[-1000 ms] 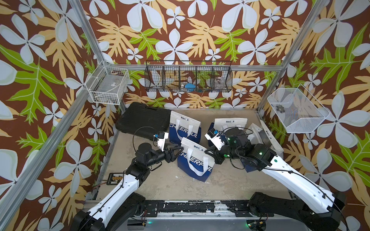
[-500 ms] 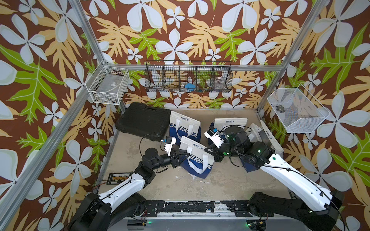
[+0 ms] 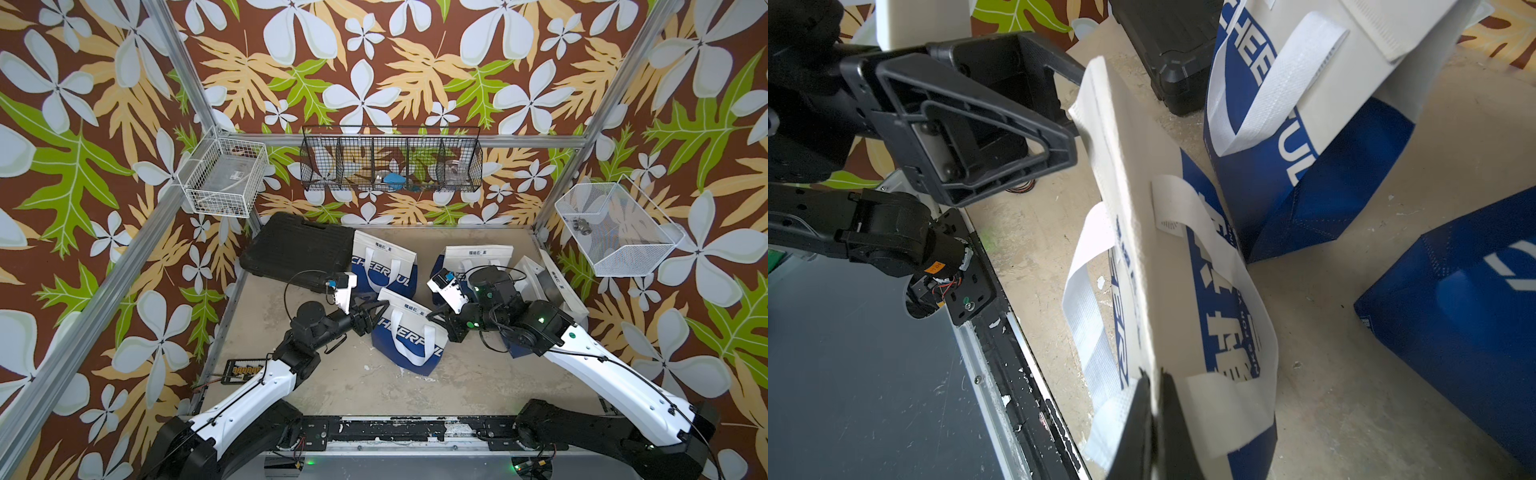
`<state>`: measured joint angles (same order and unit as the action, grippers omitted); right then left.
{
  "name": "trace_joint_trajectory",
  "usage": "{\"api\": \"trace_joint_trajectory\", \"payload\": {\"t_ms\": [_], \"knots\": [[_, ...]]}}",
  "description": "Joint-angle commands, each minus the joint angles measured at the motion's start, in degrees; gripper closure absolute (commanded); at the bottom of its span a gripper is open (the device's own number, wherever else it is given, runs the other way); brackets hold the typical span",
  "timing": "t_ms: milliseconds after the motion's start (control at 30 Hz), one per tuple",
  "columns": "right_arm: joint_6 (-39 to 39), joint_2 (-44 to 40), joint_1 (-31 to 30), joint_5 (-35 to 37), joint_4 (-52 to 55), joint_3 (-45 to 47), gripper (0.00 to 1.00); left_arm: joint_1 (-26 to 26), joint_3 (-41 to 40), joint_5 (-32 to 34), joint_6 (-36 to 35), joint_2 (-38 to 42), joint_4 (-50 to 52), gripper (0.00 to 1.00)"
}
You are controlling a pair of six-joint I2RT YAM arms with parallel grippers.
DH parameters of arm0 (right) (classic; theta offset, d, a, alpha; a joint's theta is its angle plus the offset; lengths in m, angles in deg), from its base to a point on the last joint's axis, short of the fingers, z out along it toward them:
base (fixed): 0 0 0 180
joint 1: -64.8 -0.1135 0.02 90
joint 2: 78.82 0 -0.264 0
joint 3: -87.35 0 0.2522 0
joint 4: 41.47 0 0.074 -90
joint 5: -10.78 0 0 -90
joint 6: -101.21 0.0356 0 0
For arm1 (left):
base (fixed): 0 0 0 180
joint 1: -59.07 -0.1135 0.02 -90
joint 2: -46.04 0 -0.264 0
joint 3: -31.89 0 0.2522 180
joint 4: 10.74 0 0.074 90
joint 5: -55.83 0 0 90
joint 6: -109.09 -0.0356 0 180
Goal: Open the takeout bag
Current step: Pick up the takeout bag at the center of the board.
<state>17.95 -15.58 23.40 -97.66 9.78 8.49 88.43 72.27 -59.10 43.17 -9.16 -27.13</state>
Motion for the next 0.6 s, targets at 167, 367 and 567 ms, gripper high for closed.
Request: {"api": "trace_joint_trajectory", "payload": {"t_ms": [167,367,567], "knots": [[-0.67,-1.07,0.68,-0.55,-1.17,-0.28,1.00,-0.98,1.27,-13.34,-5.54,-3.39,4.60,0.36],[-0.45,-0.66,3.15,-0.55,-0.50,-1.18,1.00,-0.49,0.15,-18.62,0.43,-5.69,-2.14,0.85],[2.20,1.26,3.13,7.48,0.79,-2.48,0.84,1.28,-7.25,-10.78,10.11,0.19,-13.91,1.00]]}}
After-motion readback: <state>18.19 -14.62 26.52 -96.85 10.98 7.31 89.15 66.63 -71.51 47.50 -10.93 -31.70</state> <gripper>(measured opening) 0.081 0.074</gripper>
